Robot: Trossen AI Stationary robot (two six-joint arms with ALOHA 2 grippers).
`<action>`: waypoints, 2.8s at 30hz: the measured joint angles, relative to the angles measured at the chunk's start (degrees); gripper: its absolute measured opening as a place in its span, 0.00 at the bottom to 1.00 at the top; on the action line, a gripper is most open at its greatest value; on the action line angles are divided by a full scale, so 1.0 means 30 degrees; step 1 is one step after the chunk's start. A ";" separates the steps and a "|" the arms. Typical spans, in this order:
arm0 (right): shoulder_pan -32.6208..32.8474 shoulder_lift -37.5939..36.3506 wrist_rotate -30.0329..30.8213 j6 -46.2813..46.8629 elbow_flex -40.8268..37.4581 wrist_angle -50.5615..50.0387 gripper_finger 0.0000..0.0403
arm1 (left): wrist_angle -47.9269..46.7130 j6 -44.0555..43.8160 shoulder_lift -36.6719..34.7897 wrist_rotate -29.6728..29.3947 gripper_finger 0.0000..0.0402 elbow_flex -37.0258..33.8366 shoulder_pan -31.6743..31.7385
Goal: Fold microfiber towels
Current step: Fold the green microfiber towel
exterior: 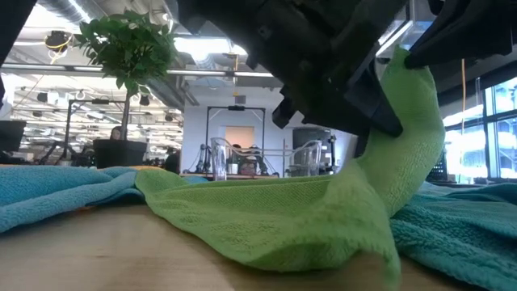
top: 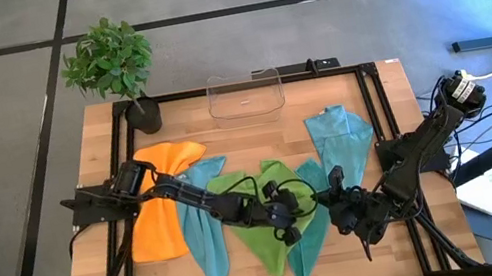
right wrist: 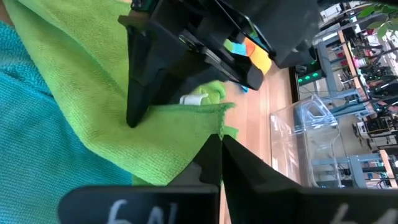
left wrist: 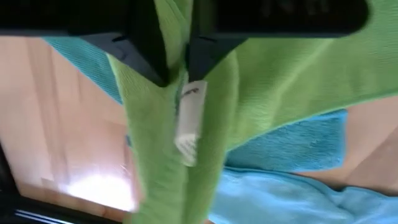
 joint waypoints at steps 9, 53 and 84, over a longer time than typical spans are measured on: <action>0.0000 0.0000 0.0007 0.0411 0.0000 -0.0788 0.03 | -0.0294 -0.0509 -0.0425 0.0867 0.00 0.0036 -0.0388; -0.0934 0.0044 -0.8534 0.5370 -0.1841 0.1490 0.47 | 0.1825 -0.1867 0.1935 0.5552 0.00 0.0333 -0.1347; -0.3672 0.3172 -1.5245 0.4415 -0.5071 1.0676 0.47 | -0.1138 -0.1378 0.3985 0.4601 0.00 0.3177 -0.1517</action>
